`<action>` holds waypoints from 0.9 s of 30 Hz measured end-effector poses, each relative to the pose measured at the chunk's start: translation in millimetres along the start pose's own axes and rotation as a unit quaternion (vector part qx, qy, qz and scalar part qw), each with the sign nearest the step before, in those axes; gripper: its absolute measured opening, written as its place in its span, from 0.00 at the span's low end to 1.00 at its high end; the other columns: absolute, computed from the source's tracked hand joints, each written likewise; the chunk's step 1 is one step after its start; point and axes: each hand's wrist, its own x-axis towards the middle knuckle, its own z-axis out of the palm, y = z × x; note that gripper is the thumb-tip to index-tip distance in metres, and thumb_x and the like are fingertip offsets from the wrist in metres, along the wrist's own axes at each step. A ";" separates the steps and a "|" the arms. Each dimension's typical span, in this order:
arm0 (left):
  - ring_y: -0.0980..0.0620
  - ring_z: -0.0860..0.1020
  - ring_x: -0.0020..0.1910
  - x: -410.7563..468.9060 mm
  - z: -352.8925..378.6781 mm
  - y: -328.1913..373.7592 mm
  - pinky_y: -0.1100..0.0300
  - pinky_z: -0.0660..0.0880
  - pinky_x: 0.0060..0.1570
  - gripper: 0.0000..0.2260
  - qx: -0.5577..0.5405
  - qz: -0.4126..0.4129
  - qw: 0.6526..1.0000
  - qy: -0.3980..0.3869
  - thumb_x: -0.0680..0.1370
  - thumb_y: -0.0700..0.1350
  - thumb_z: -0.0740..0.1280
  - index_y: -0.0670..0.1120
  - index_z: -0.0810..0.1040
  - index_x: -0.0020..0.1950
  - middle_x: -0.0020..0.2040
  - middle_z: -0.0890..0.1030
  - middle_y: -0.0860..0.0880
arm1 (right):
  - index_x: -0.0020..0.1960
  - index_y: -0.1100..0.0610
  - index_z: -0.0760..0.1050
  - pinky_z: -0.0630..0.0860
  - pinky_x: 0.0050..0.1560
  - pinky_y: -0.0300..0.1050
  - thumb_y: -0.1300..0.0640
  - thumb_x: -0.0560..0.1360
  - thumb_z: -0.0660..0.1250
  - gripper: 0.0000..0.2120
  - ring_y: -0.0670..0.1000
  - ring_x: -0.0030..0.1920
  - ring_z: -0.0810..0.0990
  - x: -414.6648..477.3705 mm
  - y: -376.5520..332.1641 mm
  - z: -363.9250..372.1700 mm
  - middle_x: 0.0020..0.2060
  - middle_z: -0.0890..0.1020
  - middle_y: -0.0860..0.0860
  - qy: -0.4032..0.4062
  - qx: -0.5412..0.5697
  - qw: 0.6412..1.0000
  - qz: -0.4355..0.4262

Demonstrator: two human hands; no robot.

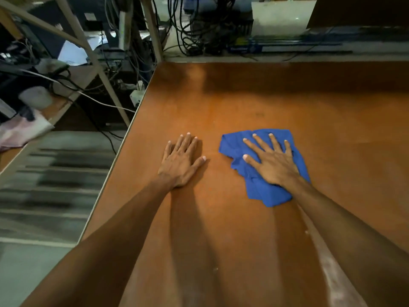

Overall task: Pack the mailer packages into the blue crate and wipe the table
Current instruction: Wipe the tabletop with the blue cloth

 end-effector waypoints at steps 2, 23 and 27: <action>0.50 0.46 0.80 25.2 3.9 8.5 0.44 0.46 0.77 0.33 -0.009 -0.010 1.000 0.002 0.79 0.67 0.49 0.53 0.51 0.81 0.82 0.49 0.51 | 0.76 0.32 0.37 0.36 0.73 0.69 0.26 0.75 0.38 0.31 0.56 0.79 0.39 36.8 12.4 -4.9 0.78 0.41 0.38 -0.012 0.022 0.998 0.063; 0.55 0.47 0.80 64.9 13.3 25.9 0.47 0.48 0.78 0.32 -0.001 -0.034 0.999 0.028 0.79 0.69 0.44 0.56 0.50 0.81 0.81 0.49 0.56 | 0.78 0.36 0.40 0.38 0.72 0.71 0.27 0.76 0.39 0.33 0.57 0.79 0.41 197.7 48.7 -26.9 0.80 0.44 0.42 -0.011 -0.006 1.000 0.004; 0.53 0.51 0.79 61.8 13.5 27.0 0.48 0.49 0.77 0.31 -0.010 -0.037 0.998 0.040 0.80 0.67 0.47 0.55 0.56 0.80 0.80 0.55 0.54 | 0.76 0.32 0.40 0.40 0.74 0.69 0.26 0.75 0.38 0.32 0.54 0.79 0.41 132.1 56.6 -13.1 0.79 0.44 0.39 0.000 -0.029 0.994 -0.110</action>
